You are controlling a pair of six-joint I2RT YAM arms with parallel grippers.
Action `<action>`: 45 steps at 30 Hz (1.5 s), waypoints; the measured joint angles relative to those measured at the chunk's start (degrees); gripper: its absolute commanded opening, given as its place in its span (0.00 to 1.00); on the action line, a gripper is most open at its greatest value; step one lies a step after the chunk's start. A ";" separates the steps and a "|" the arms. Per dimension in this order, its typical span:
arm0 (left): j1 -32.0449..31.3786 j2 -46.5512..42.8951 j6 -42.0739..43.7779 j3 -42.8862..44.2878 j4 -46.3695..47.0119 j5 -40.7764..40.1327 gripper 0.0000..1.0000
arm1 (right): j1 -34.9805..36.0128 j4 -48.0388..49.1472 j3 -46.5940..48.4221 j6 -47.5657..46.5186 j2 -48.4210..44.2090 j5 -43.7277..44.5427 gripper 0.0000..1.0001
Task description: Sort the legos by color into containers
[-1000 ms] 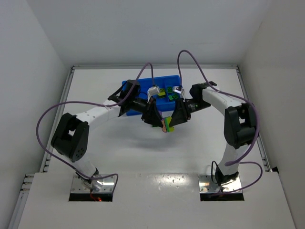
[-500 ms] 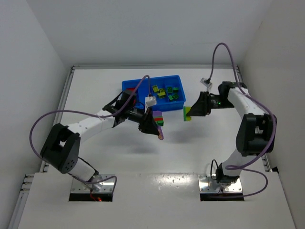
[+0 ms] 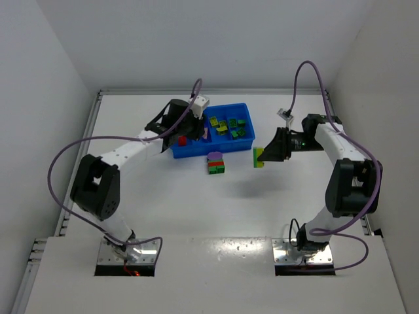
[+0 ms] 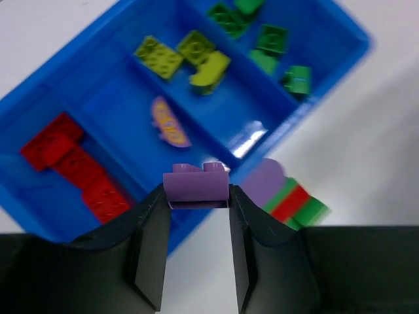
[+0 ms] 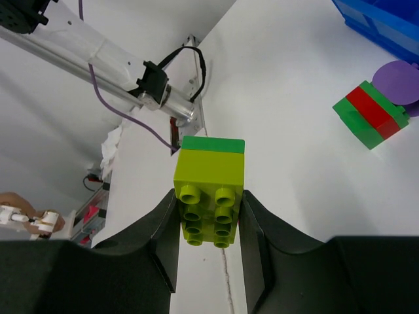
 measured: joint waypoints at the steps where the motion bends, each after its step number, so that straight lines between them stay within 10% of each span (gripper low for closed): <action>1: 0.42 1.57 0.00 0.96 0.00 -1.70 0.01 | 0.00 0.02 0.00 0.00 0.00 0.02 0.09; 5: 2.58 7.52 -0.35 3.15 0.22 -6.10 0.07 | 0.00 0.13 -0.02 0.00 -0.02 0.04 0.09; 15: 5.64 17.49 -1.40 10.84 -0.48 -4.09 0.69 | 0.00 0.31 -0.74 0.00 -0.17 0.07 0.09; 22: 5.97 14.78 -1.90 9.25 -1.07 4.31 0.69 | 0.92 0.26 -0.72 0.00 0.24 -0.07 0.09; 34: 7.67 -14.43 -11.65 -17.57 13.49 48.15 0.78 | 11.63 -1.57 2.71 -0.22 3.58 -0.83 0.09; 45: 3.98 -12.52 -14.16 -18.01 15.13 57.72 0.78 | 21.99 -5.55 13.14 -4.31 12.26 0.48 0.09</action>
